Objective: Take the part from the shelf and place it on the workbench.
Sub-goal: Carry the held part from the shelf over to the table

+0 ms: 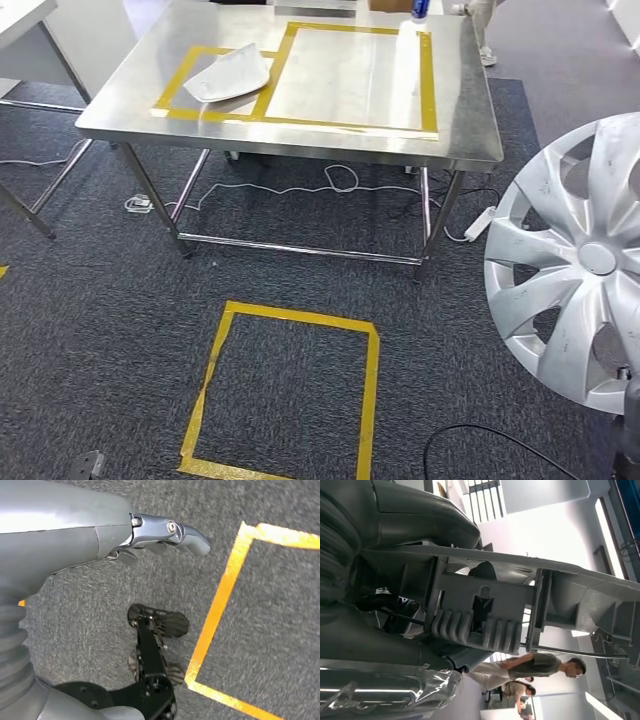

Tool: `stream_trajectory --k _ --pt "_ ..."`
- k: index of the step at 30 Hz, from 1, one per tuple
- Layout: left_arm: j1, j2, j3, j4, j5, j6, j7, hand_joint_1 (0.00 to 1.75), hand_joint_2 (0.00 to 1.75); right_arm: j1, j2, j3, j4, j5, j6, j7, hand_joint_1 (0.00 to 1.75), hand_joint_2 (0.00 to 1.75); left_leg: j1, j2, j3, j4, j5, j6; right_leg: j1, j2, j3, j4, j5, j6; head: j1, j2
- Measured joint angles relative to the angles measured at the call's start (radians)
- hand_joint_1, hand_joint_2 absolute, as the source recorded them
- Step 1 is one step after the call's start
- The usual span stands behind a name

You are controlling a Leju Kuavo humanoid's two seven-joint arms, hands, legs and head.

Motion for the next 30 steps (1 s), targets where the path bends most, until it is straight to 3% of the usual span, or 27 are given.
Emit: stream_trajectory --k 2,4,6,8,10,11,12,14,16,18,21,22,25,26,27,28,29,30 --pt "-0.002 0.001 0.000 0.000 0.005 0.004 0.004 0.00 1.75 -0.001 0.001 0.000 -0.001 0.001 -0.021 0.005 1.75 1.75 -0.006 0.014 0.007 0.003 -0.006 -0.011 0.004 -0.020 0.033 -0.057 0.010 -0.016 -0.004 0.000" --pt "-0.006 0.002 -0.001 0.000 0.008 0.007 0.006 0.00 1.75 0.001 0.002 -0.004 -0.003 -0.002 -0.045 0.013 1.75 1.75 -0.008 0.026 0.010 0.000 -0.006 -0.019 0.006 -0.003 0.032 -0.058 0.011 -0.038 -0.008 0.000" --pt "-0.007 0.002 -0.002 0.000 0.008 0.008 0.007 0.00 1.75 0.002 0.003 -0.010 -0.005 -0.004 -0.056 0.018 1.75 1.75 -0.005 0.004 0.002 0.022 -0.028 -0.028 0.004 0.009 0.029 -0.061 0.013 -0.052 -0.010 0.000" --pt "-0.006 0.001 -0.005 0.000 0.008 0.008 0.007 0.00 1.75 0.000 0.005 -0.011 -0.008 -0.004 -0.058 0.019 1.75 1.75 -0.002 -0.045 -0.046 0.125 -0.088 -0.034 0.001 0.021 0.027 -0.063 0.015 -0.062 -0.013 0.000" --pt "-0.003 0.001 -0.008 0.000 0.008 0.008 0.007 0.00 1.75 -0.002 0.007 -0.011 -0.009 -0.004 -0.059 0.021 1.75 1.75 -0.002 -0.069 -0.116 0.261 -0.143 -0.035 0.001 0.034 0.024 -0.063 0.017 -0.067 -0.016 0.000" --pt "-0.001 0.000 -0.008 0.000 0.008 0.008 0.008 0.00 1.75 -0.002 0.008 -0.012 -0.009 -0.004 -0.061 0.024 1.75 1.75 -0.002 -0.072 -0.137 0.296 -0.146 -0.034 0.002 0.040 0.024 -0.063 0.017 -0.068 -0.016 0.000" --pt "0.000 0.000 -0.009 0.000 0.008 0.009 0.009 0.00 1.75 -0.002 0.009 -0.012 -0.009 -0.006 -0.063 0.029 1.75 1.75 -0.002 -0.073 -0.141 0.293 -0.128 -0.031 0.002 0.046 0.024 -0.063 0.017 -0.068 -0.016 0.000" --pt "0.000 0.000 -0.011 0.000 0.009 0.010 0.012 0.00 1.75 -0.002 0.009 -0.012 -0.009 -0.012 -0.066 0.041 1.75 1.75 -0.002 -0.074 -0.097 0.191 -0.055 -0.024 0.002 0.057 0.026 -0.063 0.018 -0.065 -0.016 0.000" --pt "-0.004 0.002 -0.015 0.000 0.008 0.011 0.014 0.00 1.75 -0.002 0.009 -0.011 -0.009 -0.017 -0.067 0.048 1.75 1.75 -0.004 -0.076 -0.041 0.062 -0.013 -0.015 0.005 0.066 0.025 -0.063 0.010 -0.057 -0.016 0.000" --pt "-0.007 0.003 -0.017 0.000 0.008 0.010 0.014 0.00 1.75 -0.002 0.009 -0.007 -0.009 -0.019 -0.067 0.051 1.75 1.75 -0.006 -0.077 -0.018 0.001 -0.017 -0.004 0.006 0.070 0.029 -0.067 0.009 -0.044 -0.018 0.000" --pt "-0.004 0.003 -0.021 0.000 0.008 0.008 0.013 0.00 1.75 0.000 0.009 -0.003 -0.008 -0.020 -0.067 0.053 1.75 1.75 -0.004 -0.077 0.007 -0.016 -0.013 0.016 0.003 0.065 0.035 -0.054 0.016 -0.024 -0.015 0.000" --pt "-0.003 0.003 -0.022 0.001 0.007 0.008 0.012 0.00 1.75 0.000 0.009 -0.003 -0.008 -0.020 -0.066 0.053 1.75 1.75 -0.003 -0.078 0.019 -0.016 -0.013 0.021 0.003 0.062 0.022 -0.025 0.000 -0.020 -0.012 0.000" --pt "-0.001 0.002 -0.026 0.001 0.007 0.009 0.016 0.00 1.75 0.003 0.009 -0.001 -0.008 -0.037 -0.053 0.058 1.75 1.75 -0.003 -0.077 0.048 -0.015 -0.028 0.027 0.002 0.058 -0.082 0.150 -0.070 -0.011 -0.008 0.000" --pt "0.000 0.002 -0.027 0.001 0.008 0.009 0.022 0.00 1.75 0.005 0.009 0.000 -0.008 -0.047 -0.043 0.062 1.75 1.75 -0.002 -0.077 0.058 -0.015 -0.034 0.026 0.001 0.058 -0.113 0.187 -0.089 -0.009 -0.008 0.000" --pt "0.002 0.001 -0.029 0.001 0.008 0.008 0.028 0.00 1.75 0.007 0.009 0.001 -0.008 -0.056 -0.033 0.066 1.75 1.75 -0.002 -0.078 0.071 -0.015 -0.042 0.024 0.000 0.057 -0.128 0.191 -0.097 -0.008 -0.007 0.000" --pt "0.003 0.001 -0.032 0.001 0.008 0.007 0.035 0.00 1.75 0.008 0.009 0.002 -0.007 -0.062 -0.023 0.070 1.75 1.75 0.000 -0.078 0.085 -0.014 -0.052 0.021 0.000 0.056 -0.126 0.159 -0.090 -0.007 -0.007 0.000" --pt "0.004 0.001 -0.035 0.001 0.008 0.005 0.039 0.00 1.75 0.008 0.008 0.004 -0.007 -0.063 -0.016 0.071 1.75 1.75 0.001 -0.078 0.100 -0.014 -0.066 0.016 -0.001 0.054 -0.112 0.103 -0.061 -0.007 -0.007 0.000" --pt "0.003 0.002 -0.038 0.001 0.008 0.004 0.040 0.00 1.75 0.007 0.008 0.007 -0.007 -0.063 -0.011 0.071 1.75 1.75 0.001 -0.078 0.116 -0.013 -0.081 0.011 -0.002 0.049 -0.098 0.041 -0.006 -0.007 -0.005 0.000"
